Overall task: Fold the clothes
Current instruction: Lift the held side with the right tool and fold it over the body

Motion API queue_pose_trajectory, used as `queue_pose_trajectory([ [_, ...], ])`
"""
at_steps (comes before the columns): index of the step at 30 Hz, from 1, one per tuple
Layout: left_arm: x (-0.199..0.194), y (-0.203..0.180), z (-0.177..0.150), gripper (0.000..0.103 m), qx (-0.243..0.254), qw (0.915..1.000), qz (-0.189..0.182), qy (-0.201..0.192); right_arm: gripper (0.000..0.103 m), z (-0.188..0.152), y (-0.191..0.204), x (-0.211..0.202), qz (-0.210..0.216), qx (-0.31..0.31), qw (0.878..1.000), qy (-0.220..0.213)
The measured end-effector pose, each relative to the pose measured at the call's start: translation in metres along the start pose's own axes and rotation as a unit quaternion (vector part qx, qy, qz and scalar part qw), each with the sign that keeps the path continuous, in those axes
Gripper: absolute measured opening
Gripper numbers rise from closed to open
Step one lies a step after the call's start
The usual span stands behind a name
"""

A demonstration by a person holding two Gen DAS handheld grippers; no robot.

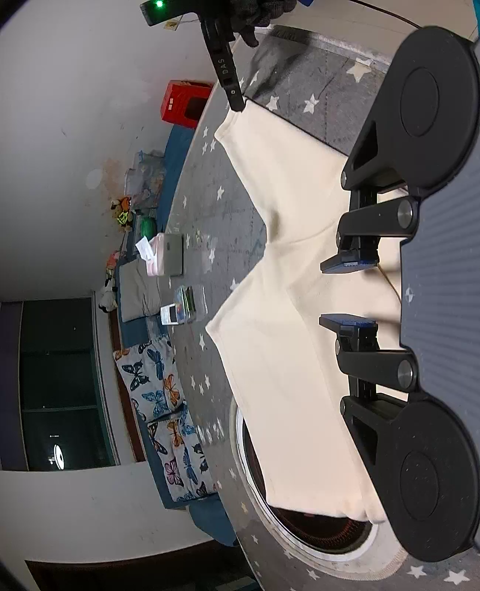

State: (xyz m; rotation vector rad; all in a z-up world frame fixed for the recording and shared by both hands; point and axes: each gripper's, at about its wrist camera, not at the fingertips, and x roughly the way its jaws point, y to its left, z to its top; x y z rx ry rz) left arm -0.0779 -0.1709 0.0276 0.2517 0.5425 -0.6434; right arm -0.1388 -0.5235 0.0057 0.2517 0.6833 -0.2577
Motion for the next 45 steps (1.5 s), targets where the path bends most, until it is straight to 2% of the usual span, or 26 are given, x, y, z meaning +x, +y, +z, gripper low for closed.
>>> queue_pose_trajectory([
  [2, 0.003, -0.004, 0.001, 0.026, 0.003, 1.0000, -0.002, 0.002, 0.015, 0.000, 0.003, -0.001, 0.006, -0.002, 1.000, 0.002],
  [4, 0.006, -0.007, 0.002, 0.028, 0.008, 1.0000, -0.003, 0.004, 0.010, 0.000, 0.004, -0.002, 0.009, -0.003, 1.000, 0.000],
  [11, 0.016, -0.018, 0.000, 0.031, 0.014, 0.9997, -0.019, 0.011, 0.009, 0.017, 0.019, -0.030, 0.041, -0.013, 0.998, -0.037],
  [18, 0.021, -0.024, -0.001, 0.032, 0.013, 0.9993, -0.032, 0.013, 0.008, 0.049, 0.064, -0.070, 0.122, -0.065, 0.988, -0.074],
  [23, -0.005, -0.005, 0.001, 0.036, -0.018, 0.9995, -0.019, -0.016, 0.008, 0.068, 0.121, -0.088, 0.189, -0.136, 0.969, -0.083],
  [26, -0.026, 0.014, -0.004, 0.040, -0.044, 0.9985, 0.002, -0.033, 0.008, 0.074, 0.162, -0.093, 0.232, -0.182, 0.952, -0.082],
  [29, -0.043, 0.031, -0.014, 0.041, -0.063, 0.9968, 0.029, -0.039, 0.008, 0.075, 0.206, -0.090, 0.268, -0.224, 0.934, -0.075],
  [38, -0.079, 0.072, -0.045, 0.045, -0.115, 0.9881, 0.094, -0.038, 0.008, 0.042, 0.317, -0.046, 0.339, -0.304, 0.890, -0.006],
  [41, -0.082, 0.080, -0.050, 0.045, -0.124, 0.9862, 0.103, -0.037, 0.009, 0.028, 0.336, -0.036, 0.350, -0.316, 0.882, 0.016],
  [45, -0.084, 0.081, -0.051, 0.045, -0.123, 0.9864, 0.102, -0.037, 0.013, 0.026, 0.336, -0.029, 0.356, -0.305, 0.883, 0.020],
])
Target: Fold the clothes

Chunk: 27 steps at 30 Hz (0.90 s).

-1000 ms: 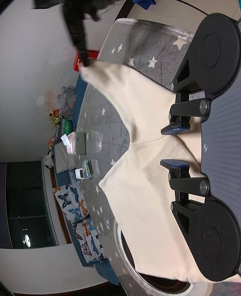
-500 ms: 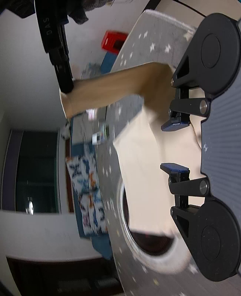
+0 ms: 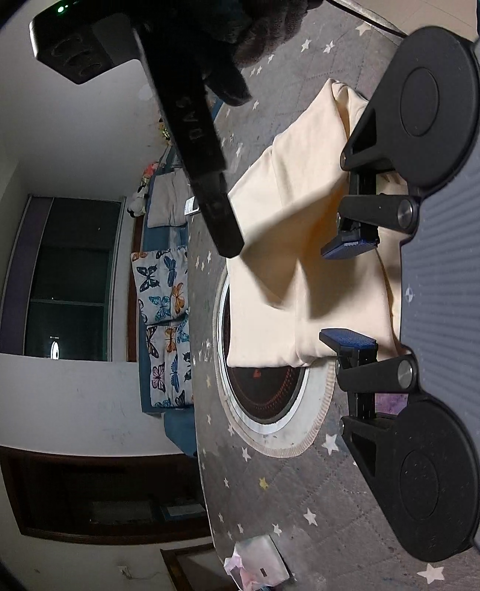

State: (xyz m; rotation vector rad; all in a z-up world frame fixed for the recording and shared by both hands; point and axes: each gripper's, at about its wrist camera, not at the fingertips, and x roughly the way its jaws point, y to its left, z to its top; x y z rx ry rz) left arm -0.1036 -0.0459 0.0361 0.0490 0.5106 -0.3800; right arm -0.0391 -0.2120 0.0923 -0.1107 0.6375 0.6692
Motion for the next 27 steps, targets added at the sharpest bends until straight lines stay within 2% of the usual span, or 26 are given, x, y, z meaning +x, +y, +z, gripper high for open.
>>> queue_pose_trajectory([
  [5, 0.001, -0.008, 0.002, 0.044, 0.016, 0.9998, -0.007, -0.002, 0.014, -0.006, -0.023, -0.026, -0.036, 0.001, 0.999, 0.004],
  [9, 0.014, -0.011, 0.002, 0.044, 0.021, 0.9997, 0.000, 0.014, 0.015, -0.032, -0.044, -0.049, -0.074, 0.007, 0.996, 0.040],
  [13, 0.027, -0.007, 0.002, 0.042, 0.012, 0.9992, 0.009, 0.036, 0.015, -0.069, -0.059, -0.066, -0.089, 0.020, 0.992, 0.084],
  [16, 0.035, -0.008, 0.001, 0.032, 0.016, 0.9987, 0.007, 0.047, 0.015, -0.081, -0.063, -0.067, -0.088, 0.028, 0.992, 0.091],
  [20, 0.037, -0.012, 0.002, 0.007, 0.027, 0.9985, 0.014, 0.046, 0.015, -0.092, -0.068, -0.067, -0.086, 0.039, 0.991, 0.095],
  [25, 0.032, -0.010, 0.009, 0.004, 0.041, 0.9982, 0.032, 0.031, 0.015, -0.107, -0.074, -0.067, -0.083, 0.054, 0.990, 0.100],
  [27, 0.033, -0.008, 0.011, 0.004, 0.042, 0.9978, 0.041, 0.033, 0.015, -0.100, -0.077, -0.068, -0.086, 0.052, 0.991, 0.087],
])
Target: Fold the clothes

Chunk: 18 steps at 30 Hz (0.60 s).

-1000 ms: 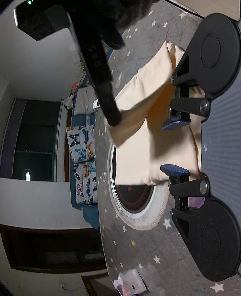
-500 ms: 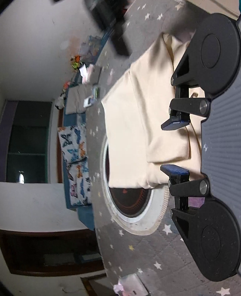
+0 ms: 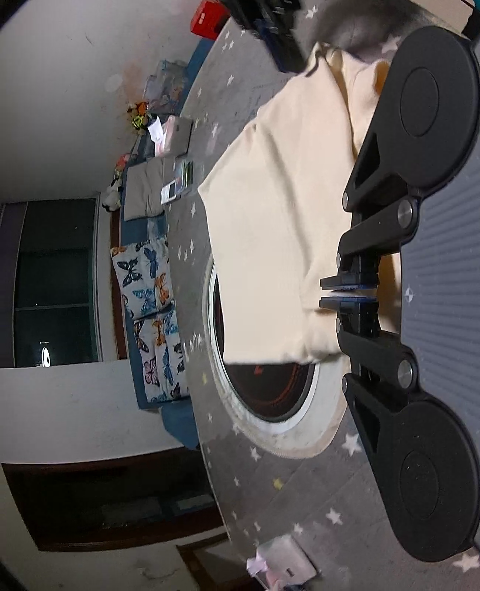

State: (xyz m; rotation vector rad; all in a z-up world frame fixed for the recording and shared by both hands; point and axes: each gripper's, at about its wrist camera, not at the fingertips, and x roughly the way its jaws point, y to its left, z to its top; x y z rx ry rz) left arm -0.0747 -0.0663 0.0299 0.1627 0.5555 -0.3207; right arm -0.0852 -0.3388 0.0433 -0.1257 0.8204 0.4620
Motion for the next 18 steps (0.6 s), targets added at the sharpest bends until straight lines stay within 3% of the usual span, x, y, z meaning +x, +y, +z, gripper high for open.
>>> queue_pose_trajectory([
  [6, -0.001, 0.005, 0.005, 0.004, -0.003, 1.0000, 0.008, -0.001, 0.015, 0.026, -0.006, 0.014, -0.003, -0.003, 0.999, -0.037],
  [11, 0.000, 0.008, 0.006, 0.005, -0.003, 1.0000, 0.000, 0.007, 0.015, 0.026, -0.018, 0.045, -0.015, 0.013, 1.000, -0.018],
  [18, 0.013, -0.005, 0.008, 0.007, 0.025, 0.9990, -0.035, 0.012, 0.016, 0.024, -0.011, 0.031, -0.013, -0.005, 1.000, -0.024],
])
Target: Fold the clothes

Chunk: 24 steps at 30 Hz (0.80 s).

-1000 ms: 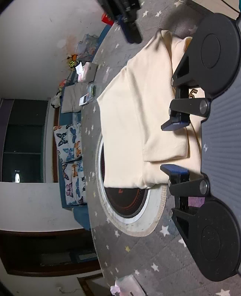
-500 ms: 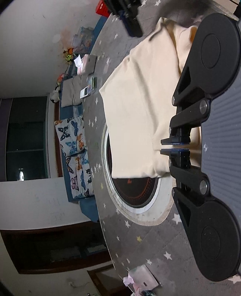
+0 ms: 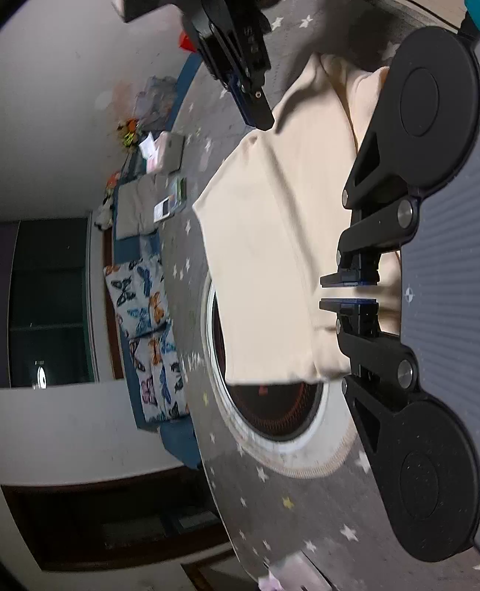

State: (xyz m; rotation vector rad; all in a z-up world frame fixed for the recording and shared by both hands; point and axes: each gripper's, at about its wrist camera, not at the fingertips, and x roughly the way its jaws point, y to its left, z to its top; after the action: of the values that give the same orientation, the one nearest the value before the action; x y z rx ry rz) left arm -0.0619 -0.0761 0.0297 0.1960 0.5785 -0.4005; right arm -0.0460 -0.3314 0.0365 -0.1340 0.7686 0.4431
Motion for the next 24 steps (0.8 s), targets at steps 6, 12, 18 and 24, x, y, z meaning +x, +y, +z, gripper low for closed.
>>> queue_pose_trajectory([
  [6, 0.015, -0.002, -0.006, 0.008, 0.018, 0.9996, -0.013, 0.018, 0.018, -0.015, 0.020, -0.005, 0.013, -0.042, 0.999, 0.020],
  [12, 0.001, -0.004, -0.009, 0.011, 0.038, 0.9990, -0.019, 0.015, 0.018, -0.024, 0.034, -0.022, 0.018, -0.066, 0.998, 0.016],
  [18, 0.000, -0.006, -0.007, 0.012, 0.048, 0.9985, -0.024, 0.009, 0.019, -0.032, 0.039, -0.021, 0.018, -0.071, 0.997, 0.027],
  [24, 0.025, 0.001, 0.008, 0.012, 0.008, 0.9992, -0.037, 0.011, 0.019, -0.025, 0.035, -0.019, 0.018, -0.061, 0.998, 0.023],
])
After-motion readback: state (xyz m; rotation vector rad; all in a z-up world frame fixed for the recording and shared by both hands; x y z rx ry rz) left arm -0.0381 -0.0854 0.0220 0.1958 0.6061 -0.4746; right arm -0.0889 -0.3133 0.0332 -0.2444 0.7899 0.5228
